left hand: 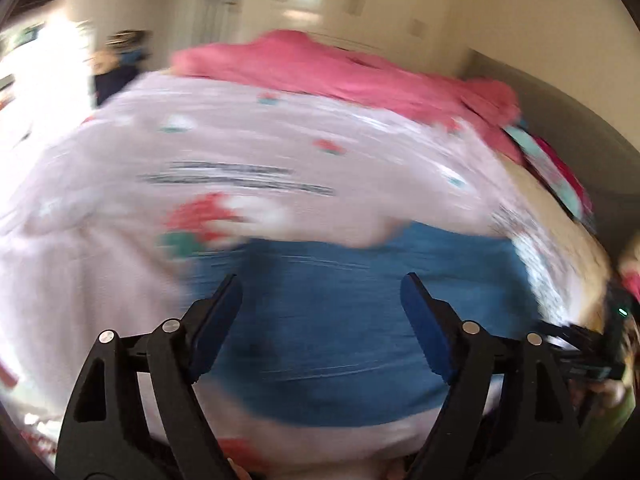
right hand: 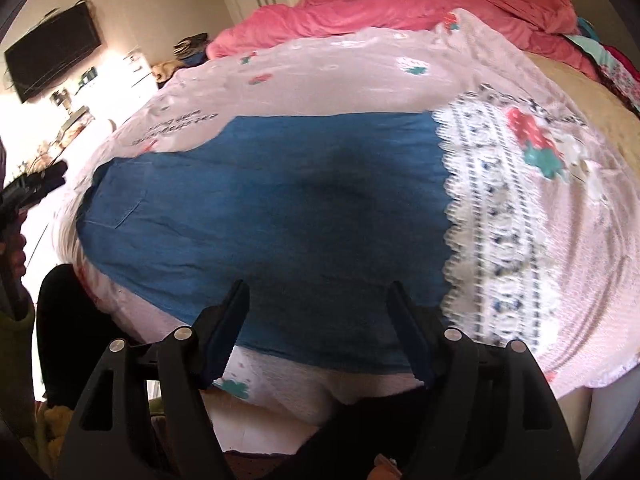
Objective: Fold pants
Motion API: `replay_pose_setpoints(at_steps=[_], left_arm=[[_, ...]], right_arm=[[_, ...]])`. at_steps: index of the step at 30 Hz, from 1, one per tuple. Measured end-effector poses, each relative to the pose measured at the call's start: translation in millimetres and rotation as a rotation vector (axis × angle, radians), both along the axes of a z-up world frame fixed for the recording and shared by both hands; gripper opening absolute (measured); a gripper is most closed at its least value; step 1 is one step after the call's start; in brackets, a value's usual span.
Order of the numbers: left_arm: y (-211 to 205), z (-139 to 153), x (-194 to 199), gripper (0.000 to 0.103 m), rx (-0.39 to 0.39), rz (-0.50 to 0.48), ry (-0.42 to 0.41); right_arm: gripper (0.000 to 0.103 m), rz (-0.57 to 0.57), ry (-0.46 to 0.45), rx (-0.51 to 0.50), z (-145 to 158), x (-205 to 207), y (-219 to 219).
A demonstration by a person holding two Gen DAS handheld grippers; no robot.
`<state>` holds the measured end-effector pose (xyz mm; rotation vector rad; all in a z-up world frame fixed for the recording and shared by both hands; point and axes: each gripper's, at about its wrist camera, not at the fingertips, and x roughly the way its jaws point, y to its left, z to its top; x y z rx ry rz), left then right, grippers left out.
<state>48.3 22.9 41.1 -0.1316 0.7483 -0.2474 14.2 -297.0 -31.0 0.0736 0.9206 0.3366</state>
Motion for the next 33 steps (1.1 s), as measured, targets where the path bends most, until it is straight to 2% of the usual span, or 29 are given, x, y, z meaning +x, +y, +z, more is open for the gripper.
replay_pose_setpoints(at_steps=[3,6,9,12,15,18,20,22,25,30,33], left_arm=[[-50.1,-14.2,15.6,0.074,-0.002,-0.129,0.041],[-86.8,-41.1,30.4,0.075,0.056,-0.197,0.107],[-97.4,-73.0,32.9,0.075,0.090,-0.212,0.196],[-97.3,-85.9,26.8,0.076,0.132,-0.226,0.187],[-96.0,-90.6,24.7,0.078,0.120,-0.233,0.182],[-92.5,-80.3,26.9,0.081,0.084,-0.234,0.206],[-88.3,-63.5,29.0,0.082,-0.006,-0.266,0.199],[-86.4,-46.9,34.1,0.082,-0.043,-0.283,0.171],[-87.4,-29.4,58.6,0.082,-0.019,-0.279,0.136],[-93.6,-30.9,110.5,0.082,-0.021,-0.279,0.176],[-101.6,-39.2,141.9,0.080,-0.020,-0.296,0.215]], right_arm=[[0.070,-0.001,0.035,-0.063,-11.8,0.4,7.4],[0.070,0.006,0.044,-0.078,-14.0,-2.9,5.9],[0.070,0.009,0.052,-0.068,-18.0,-5.2,1.6],[0.070,0.013,0.048,-0.064,-21.5,-5.5,-0.3],[0.078,0.025,0.048,-0.059,-22.0,-8.3,2.4],[0.078,0.021,0.000,-0.061,-11.3,-12.2,3.3],[0.078,-0.010,-0.040,-0.035,-1.0,-13.5,-7.2],[0.078,-0.069,-0.075,-0.008,10.2,-11.8,-24.5],[0.078,-0.135,-0.083,0.034,20.7,-0.7,-51.8],[0.078,-0.213,-0.092,0.013,29.8,24.1,-88.6],[0.078,-0.262,-0.079,0.041,32.3,44.2,-111.8]])
